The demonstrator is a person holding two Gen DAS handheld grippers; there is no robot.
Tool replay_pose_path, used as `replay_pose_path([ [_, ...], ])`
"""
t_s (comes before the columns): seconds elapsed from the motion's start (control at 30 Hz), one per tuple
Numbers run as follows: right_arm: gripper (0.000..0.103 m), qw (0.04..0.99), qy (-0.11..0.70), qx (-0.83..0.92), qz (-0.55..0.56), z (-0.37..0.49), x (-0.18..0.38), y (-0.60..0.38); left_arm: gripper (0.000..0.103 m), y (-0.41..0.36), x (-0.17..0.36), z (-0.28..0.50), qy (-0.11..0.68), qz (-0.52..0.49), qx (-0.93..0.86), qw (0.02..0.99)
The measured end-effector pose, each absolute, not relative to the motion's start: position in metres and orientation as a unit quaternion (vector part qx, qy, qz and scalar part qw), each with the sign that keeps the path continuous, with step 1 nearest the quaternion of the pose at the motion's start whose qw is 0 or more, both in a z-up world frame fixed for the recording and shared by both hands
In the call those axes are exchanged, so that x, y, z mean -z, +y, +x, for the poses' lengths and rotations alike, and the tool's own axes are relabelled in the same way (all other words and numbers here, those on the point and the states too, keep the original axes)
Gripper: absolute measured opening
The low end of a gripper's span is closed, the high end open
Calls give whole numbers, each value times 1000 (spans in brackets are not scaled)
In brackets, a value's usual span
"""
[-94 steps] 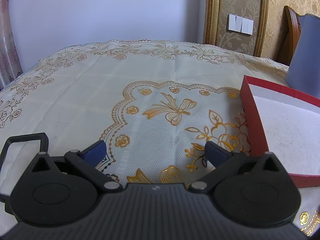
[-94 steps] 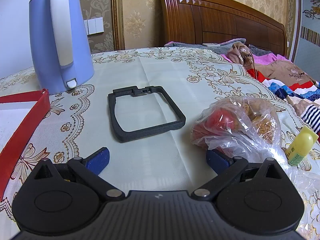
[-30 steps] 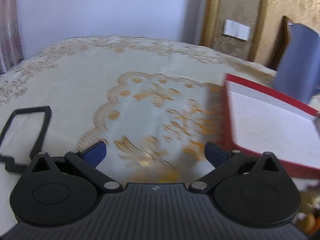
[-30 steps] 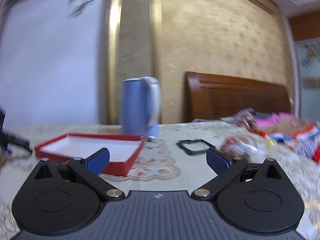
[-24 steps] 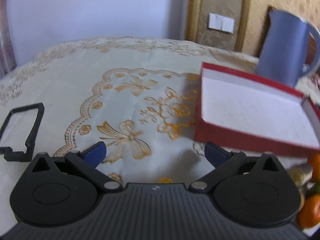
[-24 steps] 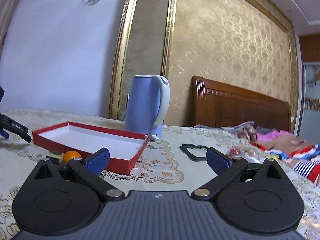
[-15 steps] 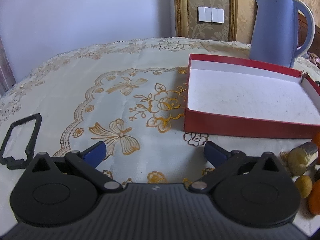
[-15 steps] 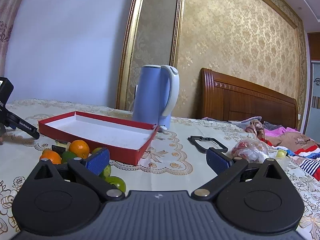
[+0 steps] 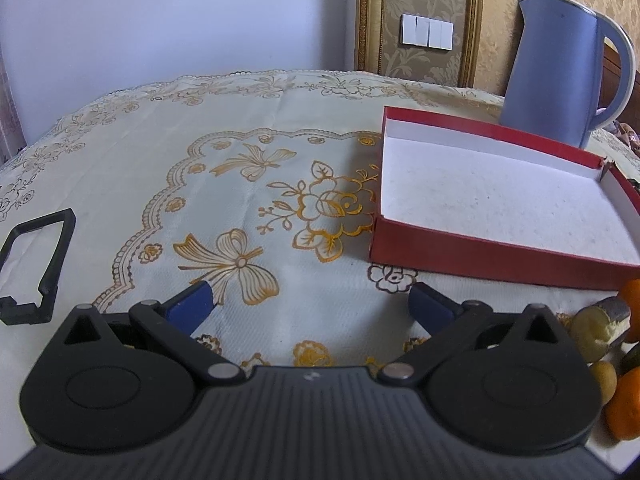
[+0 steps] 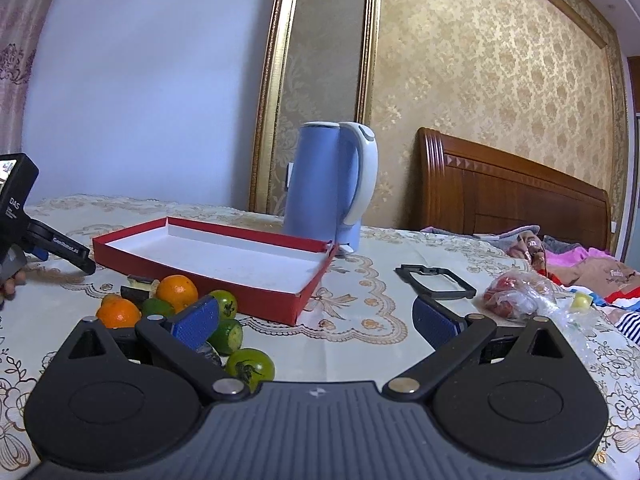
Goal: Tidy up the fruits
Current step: 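Move both grippers toward the pile of fruit beside the red box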
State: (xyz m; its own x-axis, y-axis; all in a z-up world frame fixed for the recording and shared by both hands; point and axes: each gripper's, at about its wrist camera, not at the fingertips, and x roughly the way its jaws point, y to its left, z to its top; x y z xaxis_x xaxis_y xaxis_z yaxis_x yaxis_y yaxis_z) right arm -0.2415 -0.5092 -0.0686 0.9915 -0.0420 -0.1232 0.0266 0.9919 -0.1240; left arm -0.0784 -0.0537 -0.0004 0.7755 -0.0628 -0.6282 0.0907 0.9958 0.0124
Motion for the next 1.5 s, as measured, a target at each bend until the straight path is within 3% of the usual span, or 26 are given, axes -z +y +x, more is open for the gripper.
replay_pose_path([
  [0.17, 103, 996, 63, 11, -56, -246, 69, -511, 103, -54, 0, -79, 332, 21, 43, 942],
  [0.2, 103, 996, 66, 9, -57, -246, 69, -511, 95, -53, -1, -80, 329, 19, 45, 943],
  [0.23, 103, 996, 67, 8, -59, -246, 69, -511, 57, -52, -2, -84, 316, 21, 49, 947],
  [0.3, 103, 996, 65, 9, -62, -246, 68, -511, 13, -53, -6, -95, 293, 39, 33, 955],
  [0.33, 103, 996, 64, 10, -64, -247, 68, -512, 12, -52, -7, -98, 295, 42, 32, 954],
  [0.4, 103, 996, 68, 7, -64, -246, 67, -513, 16, -48, -10, -103, 311, 35, 59, 948],
  [0.47, 103, 994, 82, 6, -67, -243, 69, -513, 49, -49, -15, -115, 306, 48, 66, 948],
  [0.5, 103, 993, 93, 1, -66, -242, 69, -513, 90, -50, -18, -123, 296, 54, 64, 951],
  [0.53, 103, 993, 105, -9, -61, -241, 70, -514, 101, -50, -22, -130, 281, 57, 63, 956],
  [0.83, 101, 982, 163, -29, -87, -220, 83, -497, 102, -60, -54, -182, 206, 44, 106, 972],
  [0.87, 87, 982, 165, -24, -89, -219, 83, -497, 102, -62, -56, -188, 202, 49, 111, 972],
  [0.9, 64, 981, 174, -21, -85, -215, 82, -500, 103, -65, -57, -191, 199, 53, 115, 972],
  [0.93, 57, 980, 184, -28, -74, -212, 81, -504, 103, -67, -58, -194, 195, 56, 118, 972],
  [1.27, 56, 973, 209, -53, -78, -200, 82, -489, 103, -78, -60, -209, 190, 61, 149, 968],
  [1.4, 36, 971, 220, -57, -76, -193, 88, -486, 103, -82, -59, -213, 190, 62, 158, 967],
  [1.5, 33, 971, 217, -56, -85, -192, 89, -483, 103, -86, -58, -217, 193, 63, 164, 965],
])
